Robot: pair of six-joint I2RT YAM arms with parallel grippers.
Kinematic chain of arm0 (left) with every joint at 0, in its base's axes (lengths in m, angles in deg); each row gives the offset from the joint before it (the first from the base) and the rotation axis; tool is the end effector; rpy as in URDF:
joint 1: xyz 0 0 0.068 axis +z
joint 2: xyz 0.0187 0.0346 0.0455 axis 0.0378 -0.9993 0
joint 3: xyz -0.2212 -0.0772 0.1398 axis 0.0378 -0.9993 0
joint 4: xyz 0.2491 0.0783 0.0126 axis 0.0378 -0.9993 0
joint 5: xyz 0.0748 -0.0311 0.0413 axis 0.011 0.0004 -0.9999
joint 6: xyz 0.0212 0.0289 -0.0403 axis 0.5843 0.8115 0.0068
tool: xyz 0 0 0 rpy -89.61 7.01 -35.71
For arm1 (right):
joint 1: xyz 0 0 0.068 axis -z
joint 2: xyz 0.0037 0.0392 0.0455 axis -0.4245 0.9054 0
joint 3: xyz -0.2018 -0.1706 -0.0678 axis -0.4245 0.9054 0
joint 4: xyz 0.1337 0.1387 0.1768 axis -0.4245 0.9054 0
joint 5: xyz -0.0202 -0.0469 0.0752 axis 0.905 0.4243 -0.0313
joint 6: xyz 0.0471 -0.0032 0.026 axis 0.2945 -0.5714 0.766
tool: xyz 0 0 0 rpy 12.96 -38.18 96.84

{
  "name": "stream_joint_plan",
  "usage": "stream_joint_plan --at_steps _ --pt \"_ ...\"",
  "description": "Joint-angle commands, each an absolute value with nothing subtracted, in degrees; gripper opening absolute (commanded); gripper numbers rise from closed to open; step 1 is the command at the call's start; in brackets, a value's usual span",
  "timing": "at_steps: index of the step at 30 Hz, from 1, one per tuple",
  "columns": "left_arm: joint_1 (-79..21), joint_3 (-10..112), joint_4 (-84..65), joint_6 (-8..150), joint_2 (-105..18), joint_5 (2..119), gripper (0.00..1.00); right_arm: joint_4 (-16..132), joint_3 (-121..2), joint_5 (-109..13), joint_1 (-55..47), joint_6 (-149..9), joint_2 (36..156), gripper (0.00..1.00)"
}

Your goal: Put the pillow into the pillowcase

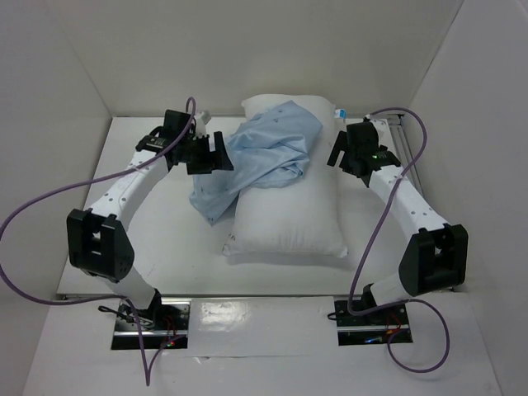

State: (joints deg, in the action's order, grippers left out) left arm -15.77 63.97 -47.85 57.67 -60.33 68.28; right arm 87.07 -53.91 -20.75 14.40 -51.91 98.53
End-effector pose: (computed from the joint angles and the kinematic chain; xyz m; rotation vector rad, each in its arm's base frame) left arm 0.3471 -0.0942 0.3312 -0.0882 2.3875 -0.6570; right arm 0.3177 0.0483 0.3013 0.4459 2.2351 -0.0669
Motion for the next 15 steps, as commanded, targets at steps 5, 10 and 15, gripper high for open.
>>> stream_joint_plan --at_steps 5,10,15 --pt "-16.2 59.6 -36.8 51.6 -63.9 85.4 0.78 87.3 -54.4 -21.8 14.8 -53.0 96.2 0.99" --pt "-16.8 59.6 -34.1 50.3 -64.5 89.2 0.6 88.5 -55.5 -22.4 14.8 -53.5 95.6 0.99" --pt "-15.1 67.9 -39.5 52.3 -64.5 88.6 0.0 93.4 -57.2 -23.5 14.2 -54.5 95.6 0.99"
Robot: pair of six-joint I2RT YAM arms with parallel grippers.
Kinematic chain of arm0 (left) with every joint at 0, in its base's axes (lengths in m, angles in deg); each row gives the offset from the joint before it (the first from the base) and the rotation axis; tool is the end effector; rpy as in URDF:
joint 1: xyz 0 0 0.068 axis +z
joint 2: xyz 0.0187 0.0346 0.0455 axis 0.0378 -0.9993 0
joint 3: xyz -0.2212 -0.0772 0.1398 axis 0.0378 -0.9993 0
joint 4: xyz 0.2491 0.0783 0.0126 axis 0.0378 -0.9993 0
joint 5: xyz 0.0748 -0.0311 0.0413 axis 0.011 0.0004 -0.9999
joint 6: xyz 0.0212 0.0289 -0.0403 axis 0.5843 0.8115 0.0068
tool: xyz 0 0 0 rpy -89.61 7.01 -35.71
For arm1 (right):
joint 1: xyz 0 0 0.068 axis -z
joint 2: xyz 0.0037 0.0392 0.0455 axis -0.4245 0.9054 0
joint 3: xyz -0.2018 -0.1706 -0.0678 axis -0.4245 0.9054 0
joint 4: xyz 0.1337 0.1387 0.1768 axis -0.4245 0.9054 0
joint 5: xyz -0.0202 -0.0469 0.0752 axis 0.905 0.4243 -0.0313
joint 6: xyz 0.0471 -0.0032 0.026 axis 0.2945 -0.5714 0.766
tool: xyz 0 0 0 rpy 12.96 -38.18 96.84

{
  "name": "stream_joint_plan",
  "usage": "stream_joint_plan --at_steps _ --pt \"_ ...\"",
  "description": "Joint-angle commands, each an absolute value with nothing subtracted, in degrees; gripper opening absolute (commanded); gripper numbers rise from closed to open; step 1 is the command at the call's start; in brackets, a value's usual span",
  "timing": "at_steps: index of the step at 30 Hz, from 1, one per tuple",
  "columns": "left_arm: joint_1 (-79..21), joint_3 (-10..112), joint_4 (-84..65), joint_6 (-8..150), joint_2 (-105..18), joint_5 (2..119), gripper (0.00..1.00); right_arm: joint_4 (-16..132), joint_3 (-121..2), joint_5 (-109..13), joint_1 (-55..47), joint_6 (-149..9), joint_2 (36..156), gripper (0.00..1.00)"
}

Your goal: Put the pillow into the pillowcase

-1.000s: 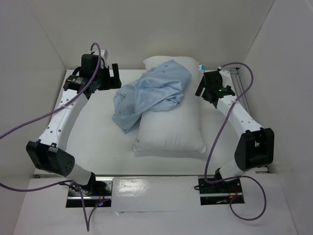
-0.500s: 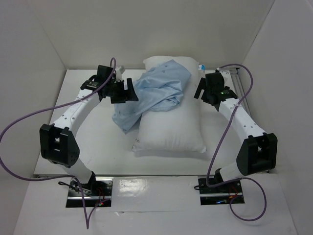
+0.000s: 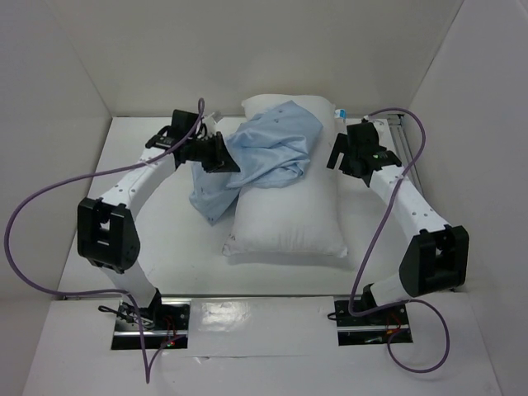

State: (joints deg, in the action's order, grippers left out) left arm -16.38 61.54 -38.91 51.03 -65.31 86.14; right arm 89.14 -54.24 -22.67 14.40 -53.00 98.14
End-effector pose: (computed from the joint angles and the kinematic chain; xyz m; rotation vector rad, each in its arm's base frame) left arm 0.3659 -0.1132 0.3020 -0.0362 2.3952 -1.0798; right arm 0.3143 0.0488 0.3022 0.4089 2.2734 -0.0497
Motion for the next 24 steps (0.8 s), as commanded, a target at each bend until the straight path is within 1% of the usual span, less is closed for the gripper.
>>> stream_joint_plan --at_steps 1,3,4,7,8,11,12,13,15,17,18,19,21,22,23,24 --pt "-14.5 72.8 -40.6 52.3 -63.8 88.0 0.0 94.6 -57.7 -24.1 14.2 -55.4 95.6 0.99" --pt "-12.4 77.3 -41.2 51.2 -62.2 86.7 0.0 97.3 -58.7 -25.6 13.7 -56.7 93.6 0.99" --pt "-11.8 82.1 -41.2 50.6 -61.5 85.8 0.0 97.3 -58.8 -26.7 13.2 -56.7 92.6 0.99" --pt "-8.9 89.4 -40.7 47.7 -60.8 83.5 0.0 96.2 -57.0 -35.9 10.7 -58.8 87.9 0.99" --pt "-7.5 93.6 -40.7 46.6 -61.7 84.8 0.0 94.4 -55.5 -42.1 8.6 -58.8 85.9 0.99" --pt "-6.3 98.9 -39.4 45.1 -63.3 86.5 0.0 90.9 -51.9 -48.7 3.6 -57.5 85.2 0.99" --pt "-5.4 99.4 -38.5 45.1 -63.3 87.1 0.0 90.3 -51.4 -48.8 -0.6 -57.0 86.2 0.99" --pt "-4.7 99.4 -38.5 43.7 -63.9 87.1 0.0 90.3 -51.4 -47.6 -2.7 -56.1 87.5 0.99" --pt "-3.8 100.0 -36.6 42.6 -63.9 87.8 0.0 91.5 -50.8 -41.6 -8.3 -53.6 93.2 0.99" --pt "-2.4 99.3 -35.2 40.8 -63.3 87.8 0.0 93.8 -50.8 -35.9 -10.6 -50.7 97.6 0.99" --pt "-1.6 99.3 -34.0 40.8 -62.8 89.3 0.0 97.6 -52.3 -29.6 -11.3 -48.8 102.0 0.99" --pt "-1.6 99.3 -34.0 40.3 -62.8 89.3 0.0 99.3 -53.1 -26.6 -11.3 -44.7 103.9 0.99" --pt "-1.0 99.3 -33.5 40.3 -62.2 89.9 0.0 100.3 -53.7 -21.1 -11.3 -42.8 106.0 0.62" --pt "-0.5 99.3 -33.5 40.3 -61.6 89.9 0.0 101.0 -53.7 -19.4 -11.3 -40.9 106.0 0.42" --pt "-0.5 98.8 -33.0 40.3 -61.6 90.4 0.0 101.0 -53.7 -17.9 -10.7 -40.0 106.0 0.12" --pt "0.1 98.8 -33.0 40.3 -61.6 90.4 0.0 102.4 -54.8 -14.4 -9.9 -38.6 104.9 0.0"
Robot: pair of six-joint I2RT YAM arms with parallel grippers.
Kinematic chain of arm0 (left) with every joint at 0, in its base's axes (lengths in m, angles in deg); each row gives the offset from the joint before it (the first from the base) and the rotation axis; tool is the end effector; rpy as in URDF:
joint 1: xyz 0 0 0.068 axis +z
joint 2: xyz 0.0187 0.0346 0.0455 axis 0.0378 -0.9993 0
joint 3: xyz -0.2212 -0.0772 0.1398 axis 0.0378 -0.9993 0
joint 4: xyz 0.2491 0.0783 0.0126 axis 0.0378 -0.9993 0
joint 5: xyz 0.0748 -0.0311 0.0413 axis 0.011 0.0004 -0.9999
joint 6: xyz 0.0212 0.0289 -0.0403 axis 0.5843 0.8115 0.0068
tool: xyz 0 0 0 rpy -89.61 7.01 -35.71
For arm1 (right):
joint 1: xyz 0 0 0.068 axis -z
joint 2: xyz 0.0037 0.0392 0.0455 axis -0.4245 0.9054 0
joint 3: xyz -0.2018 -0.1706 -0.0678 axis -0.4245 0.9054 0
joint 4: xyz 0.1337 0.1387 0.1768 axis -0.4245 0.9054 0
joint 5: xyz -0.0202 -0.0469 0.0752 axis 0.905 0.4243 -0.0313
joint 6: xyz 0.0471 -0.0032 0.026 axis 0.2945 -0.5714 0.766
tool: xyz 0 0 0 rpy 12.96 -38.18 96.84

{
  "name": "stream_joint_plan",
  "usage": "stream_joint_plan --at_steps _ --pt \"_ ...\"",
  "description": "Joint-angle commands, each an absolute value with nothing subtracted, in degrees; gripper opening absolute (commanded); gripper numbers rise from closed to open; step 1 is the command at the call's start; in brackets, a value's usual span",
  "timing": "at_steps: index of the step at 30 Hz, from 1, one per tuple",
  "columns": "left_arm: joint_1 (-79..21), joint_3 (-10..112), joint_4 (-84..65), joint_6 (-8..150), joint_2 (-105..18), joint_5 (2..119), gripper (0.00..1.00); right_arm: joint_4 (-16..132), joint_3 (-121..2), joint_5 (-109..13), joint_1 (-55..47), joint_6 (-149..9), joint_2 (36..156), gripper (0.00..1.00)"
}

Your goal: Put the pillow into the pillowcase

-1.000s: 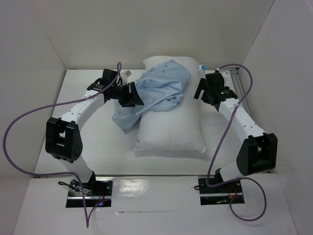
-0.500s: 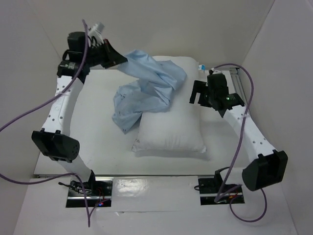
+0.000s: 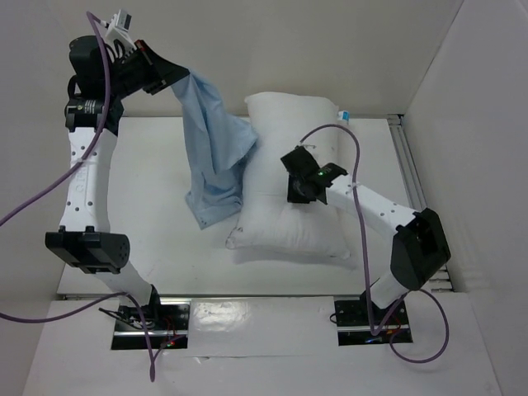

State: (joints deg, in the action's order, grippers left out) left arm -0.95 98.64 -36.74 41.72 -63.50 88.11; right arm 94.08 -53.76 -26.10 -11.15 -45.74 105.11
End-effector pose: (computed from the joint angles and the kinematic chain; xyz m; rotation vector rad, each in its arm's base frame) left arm 0.3471 -0.0135 0.5298 -0.0957 1.6805 -1.0241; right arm 0.2713 0.1886 0.2562 -0.0230 2.5331 0.1570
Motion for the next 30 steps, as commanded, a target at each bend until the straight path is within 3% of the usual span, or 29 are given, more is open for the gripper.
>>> stream_joint_plan --at_steps 1,8,12,13,15,16,17,19,24,26,30 --pt "0.1 98.8 -33.0 40.3 -61.0 91.0 0.0 104.8 -55.3 -12.7 -7.4 -36.7 104.1 0.0" --pt "2.6 97.8 -33.0 41.4 -60.0 93.1 0.0 114.4 -63.0 -0.1 6.2 -40.8 96.3 0.0" --pt "3.1 96.4 -33.0 41.4 -59.4 93.1 0.0 112.9 -64.2 0.0 8.9 -47.3 94.2 0.0" --pt "3.1 95.6 -32.5 41.4 -59.4 93.1 0.0 112.9 -65.4 -0.8 8.9 -48.3 94.9 0.09" --pt "3.1 95.0 -32.4 41.4 -58.8 93.1 0.0 112.9 -66.8 -2.4 8.0 -49.1 95.6 0.5" --pt "3.1 94.4 -32.4 41.4 -58.8 93.1 0.0 111.8 -68.1 -5.5 7.0 -49.1 95.6 0.82" --pt "3.1 94.4 -32.4 41.4 -58.3 93.1 0.0 110.8 -68.8 -7.0 4.1 -49.1 95.6 0.87" --pt "3.1 93.3 -31.9 41.4 -58.3 92.6 0.0 105.1 -69.3 -10.3 0.3 -49.1 95.0 0.92" --pt "3.1 91.4 -31.9 41.4 -57.2 93.1 0.0 87.3 -67.7 -21.9 -13.8 -46.9 99.1 0.92" --pt "3.1 90.6 -31.4 41.4 -56.6 93.1 0.0 83.5 -65.1 -28.0 -15.9 -43.8 102.0 0.92" --pt "3.1 86.5 -29.0 40.1 -54.0 91.1 0.0 60.8 -52.5 -42.7 -15.9 -35.1 103.9 0.92"
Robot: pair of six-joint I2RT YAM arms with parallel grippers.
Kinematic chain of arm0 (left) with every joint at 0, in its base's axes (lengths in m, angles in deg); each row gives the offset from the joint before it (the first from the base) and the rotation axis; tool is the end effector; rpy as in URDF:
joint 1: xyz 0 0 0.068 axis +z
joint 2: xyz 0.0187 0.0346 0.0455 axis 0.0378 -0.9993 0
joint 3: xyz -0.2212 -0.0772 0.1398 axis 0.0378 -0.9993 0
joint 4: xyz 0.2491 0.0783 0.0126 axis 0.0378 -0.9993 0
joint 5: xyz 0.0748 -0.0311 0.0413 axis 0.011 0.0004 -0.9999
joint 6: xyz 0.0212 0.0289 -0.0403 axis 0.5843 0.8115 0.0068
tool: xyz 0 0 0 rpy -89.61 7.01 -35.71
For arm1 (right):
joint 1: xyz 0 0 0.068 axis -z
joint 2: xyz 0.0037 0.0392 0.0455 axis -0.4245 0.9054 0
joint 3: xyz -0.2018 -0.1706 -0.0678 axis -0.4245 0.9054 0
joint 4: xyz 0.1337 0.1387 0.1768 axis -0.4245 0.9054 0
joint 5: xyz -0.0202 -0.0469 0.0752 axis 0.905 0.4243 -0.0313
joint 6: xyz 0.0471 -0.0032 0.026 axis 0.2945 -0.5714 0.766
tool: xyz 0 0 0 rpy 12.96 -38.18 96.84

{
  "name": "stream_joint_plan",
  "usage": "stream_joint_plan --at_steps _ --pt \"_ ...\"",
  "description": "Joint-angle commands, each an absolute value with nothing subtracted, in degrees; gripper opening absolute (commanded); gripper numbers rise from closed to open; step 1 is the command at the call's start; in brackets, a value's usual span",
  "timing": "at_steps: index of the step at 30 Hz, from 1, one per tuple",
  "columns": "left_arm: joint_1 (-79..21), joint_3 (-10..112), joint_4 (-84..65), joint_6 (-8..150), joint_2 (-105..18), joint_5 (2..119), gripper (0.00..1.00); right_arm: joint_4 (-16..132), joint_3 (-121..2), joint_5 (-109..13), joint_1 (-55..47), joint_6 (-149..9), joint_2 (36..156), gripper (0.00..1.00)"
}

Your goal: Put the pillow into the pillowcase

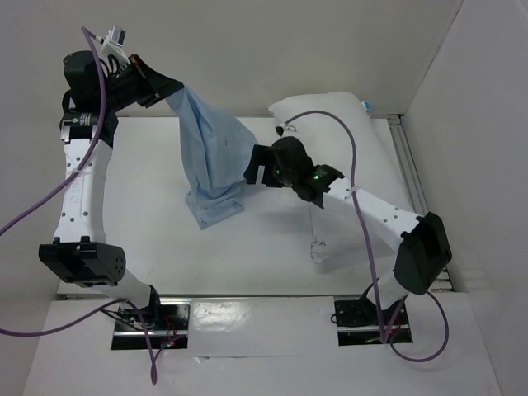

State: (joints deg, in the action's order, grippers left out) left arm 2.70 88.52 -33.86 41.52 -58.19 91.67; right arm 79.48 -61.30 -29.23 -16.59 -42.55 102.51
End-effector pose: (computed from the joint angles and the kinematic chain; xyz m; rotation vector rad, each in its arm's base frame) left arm 0.3338 0.0057 0.5104 -0.1204 1.7089 -1.0322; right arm 0.2678 0.2299 0.3333 -0.0282 2.1826 0.5754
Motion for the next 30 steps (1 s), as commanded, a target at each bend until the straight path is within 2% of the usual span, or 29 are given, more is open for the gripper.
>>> stream_joint_plan --at_steps 1,5,15,20,25,26,29,30 --pt "3.1 85.5 -28.2 40.1 -53.2 91.1 0.0 51.7 -50.0 -42.7 -16.4 -31.6 103.9 0.92" --pt "3.1 83.4 -27.7 40.1 -51.8 91.1 0.0 38.8 -44.9 -44.1 -15.4 -26.9 107.0 0.92" --pt "3.1 83.4 -28.9 40.7 -50.7 90.6 0.0 26.7 -50.6 -51.1 -14.3 -20.1 123.3 0.92" --pt "3.1 83.4 -30.1 41.2 -50.2 90.0 0.0 20.2 -51.4 -51.7 -14.3 -20.6 124.7 0.83" --pt "3.1 84.0 -30.1 40.7 -50.2 91.3 0.0 17.4 -51.0 -52.3 -13.7 -22.2 125.6 0.6" --pt "3.1 84.0 -30.1 40.7 -50.2 91.3 0.0 16.9 -51.0 -52.3 -13.7 -22.7 125.6 0.49" --pt "3.1 84.0 -30.1 40.7 -49.6 90.8 0.0 16.9 -51.0 -52.8 -13.0 -24.9 124.5 0.31" --pt "3.1 84.0 -30.1 40.7 -49.6 90.7 0.0 16.9 -51.0 -52.8 -13.0 -24.9 123.1 0.15"
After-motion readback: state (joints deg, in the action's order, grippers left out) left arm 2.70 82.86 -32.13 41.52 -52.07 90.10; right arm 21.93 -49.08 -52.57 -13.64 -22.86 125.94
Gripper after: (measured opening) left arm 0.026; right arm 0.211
